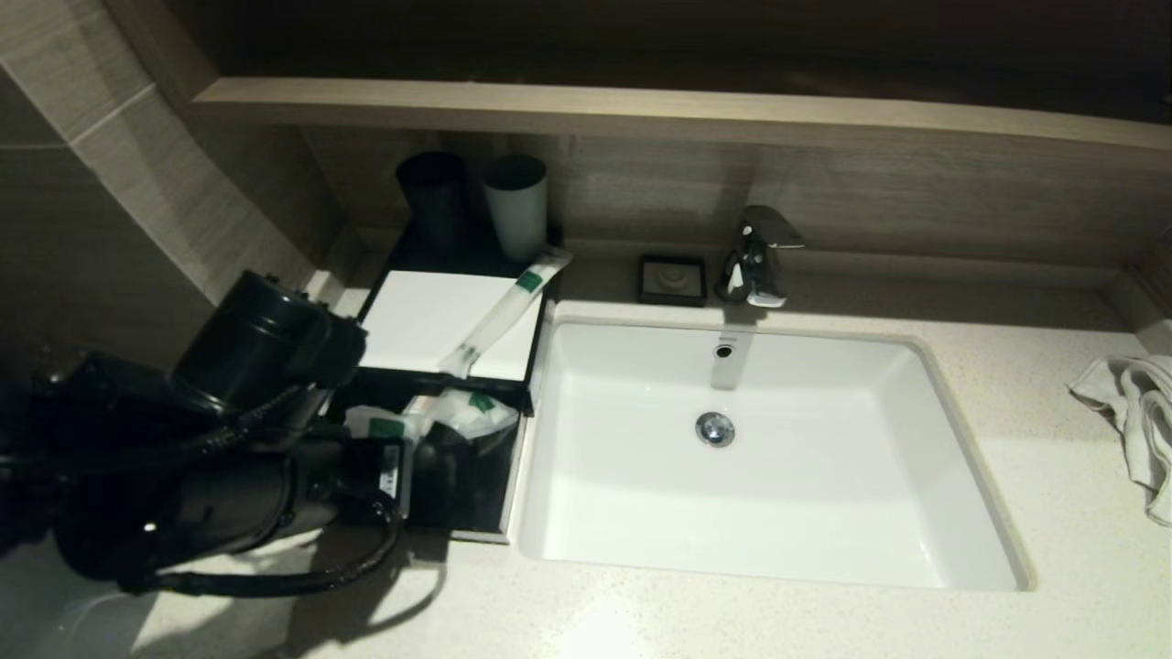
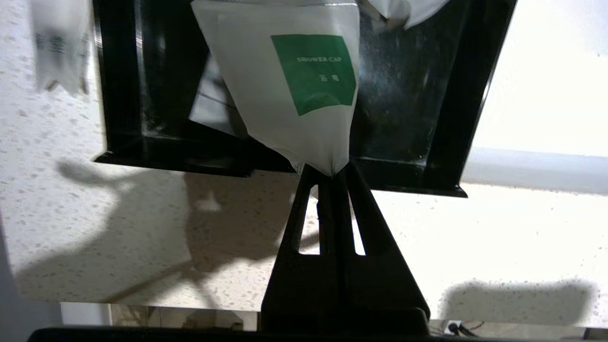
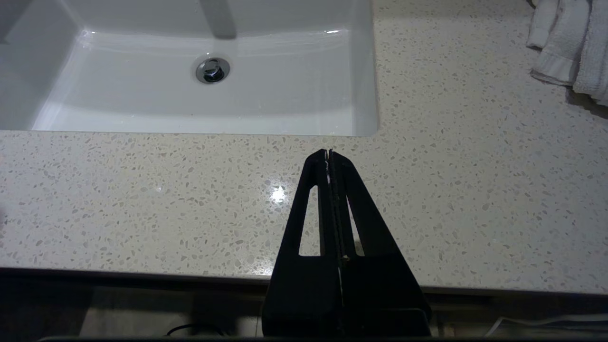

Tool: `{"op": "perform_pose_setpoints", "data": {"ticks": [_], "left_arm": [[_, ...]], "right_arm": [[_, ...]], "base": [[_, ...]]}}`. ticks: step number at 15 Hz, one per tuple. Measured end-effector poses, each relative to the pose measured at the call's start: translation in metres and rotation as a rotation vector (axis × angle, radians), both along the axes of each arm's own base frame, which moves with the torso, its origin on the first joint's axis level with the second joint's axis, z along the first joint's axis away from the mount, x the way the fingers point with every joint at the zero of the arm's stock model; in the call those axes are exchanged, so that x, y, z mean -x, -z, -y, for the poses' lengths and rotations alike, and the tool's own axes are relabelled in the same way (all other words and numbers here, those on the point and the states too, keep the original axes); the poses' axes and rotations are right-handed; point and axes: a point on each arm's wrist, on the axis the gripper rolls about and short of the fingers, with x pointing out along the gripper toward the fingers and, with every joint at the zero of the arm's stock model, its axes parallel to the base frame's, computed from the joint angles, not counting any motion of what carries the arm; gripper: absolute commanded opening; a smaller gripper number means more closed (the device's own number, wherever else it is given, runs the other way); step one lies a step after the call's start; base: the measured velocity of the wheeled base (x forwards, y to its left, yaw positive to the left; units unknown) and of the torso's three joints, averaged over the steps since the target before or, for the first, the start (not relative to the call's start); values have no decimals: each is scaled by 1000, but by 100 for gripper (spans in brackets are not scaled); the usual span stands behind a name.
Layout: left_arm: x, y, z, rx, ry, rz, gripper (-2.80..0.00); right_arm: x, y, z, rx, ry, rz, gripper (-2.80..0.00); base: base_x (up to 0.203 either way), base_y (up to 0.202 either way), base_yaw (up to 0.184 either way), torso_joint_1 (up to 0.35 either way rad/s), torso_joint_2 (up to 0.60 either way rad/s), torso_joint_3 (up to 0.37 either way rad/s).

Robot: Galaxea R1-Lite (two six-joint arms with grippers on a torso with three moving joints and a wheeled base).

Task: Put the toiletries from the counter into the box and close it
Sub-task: Place the bathroom toiletry into the drawer

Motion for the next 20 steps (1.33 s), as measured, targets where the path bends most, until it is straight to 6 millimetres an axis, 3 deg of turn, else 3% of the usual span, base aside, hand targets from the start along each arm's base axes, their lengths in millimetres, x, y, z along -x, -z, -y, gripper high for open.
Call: {"op": "perform_pose_setpoints", "data": {"ticks": [7, 20], "left_arm": [[-6, 15, 22, 22, 5, -38, -280], [-28, 29, 38, 82, -178, -50, -280]], "right_arm": [[0, 0, 0, 0, 0, 0, -280], [0, 0, 0, 0, 0, 0, -280]], "base": [[0, 0, 0, 0, 0, 0], [0, 0, 0, 0, 0, 0]]}}
